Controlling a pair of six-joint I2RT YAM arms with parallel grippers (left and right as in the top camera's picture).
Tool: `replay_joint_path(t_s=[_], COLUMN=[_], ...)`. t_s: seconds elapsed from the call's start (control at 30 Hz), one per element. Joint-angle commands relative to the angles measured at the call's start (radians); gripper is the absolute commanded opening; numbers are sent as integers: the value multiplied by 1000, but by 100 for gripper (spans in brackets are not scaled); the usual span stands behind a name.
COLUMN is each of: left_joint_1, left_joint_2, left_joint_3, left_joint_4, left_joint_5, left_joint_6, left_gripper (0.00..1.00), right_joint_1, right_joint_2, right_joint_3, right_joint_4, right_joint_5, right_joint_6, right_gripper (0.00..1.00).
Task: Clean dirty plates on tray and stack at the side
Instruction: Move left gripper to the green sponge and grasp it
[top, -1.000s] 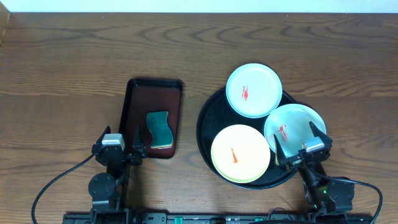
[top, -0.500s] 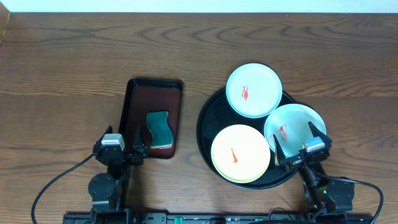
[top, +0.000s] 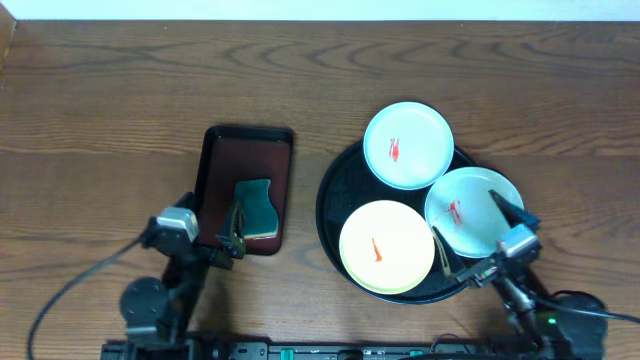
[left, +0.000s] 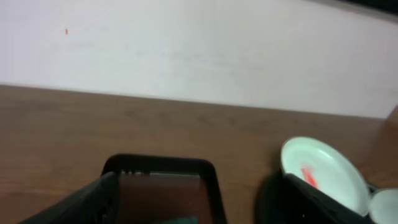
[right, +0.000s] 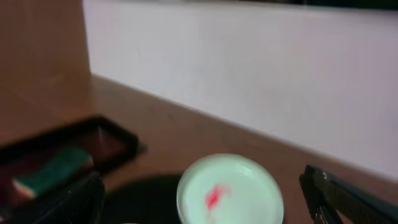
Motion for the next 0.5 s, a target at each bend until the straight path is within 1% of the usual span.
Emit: replay_joint_path(t_s=[0.0,0.13,0.27,0.33,0.4,0.47], left_joint_1=[4,4,4,4,4,4], left_joint_2=[160,392,614,707,781,841], left_joint_3=[228,523,780,864,903,907], left_joint_4=[-126,-367,-628,-745,-827,-889], left_joint_5=[24,23,23,23,22,23], left_joint_6=[-6,-5,-6,-6,-4,-3], left_gripper=[83,82,83,83,83,82], right_joint_1=[-6,-6,-6,-6,-6,-6], right_joint_2=[161,412,659,761,847,903], right_joint_3=[204,489,774,886,971,1010], right_joint_4=[-110,-368,-629,-731,-809,-829], right_joint_5=[-23,-23,-22,-22,-23,-20], right_joint_6=[0,9,9,9,8,9], right_gripper=[99,99,99,99,99,99])
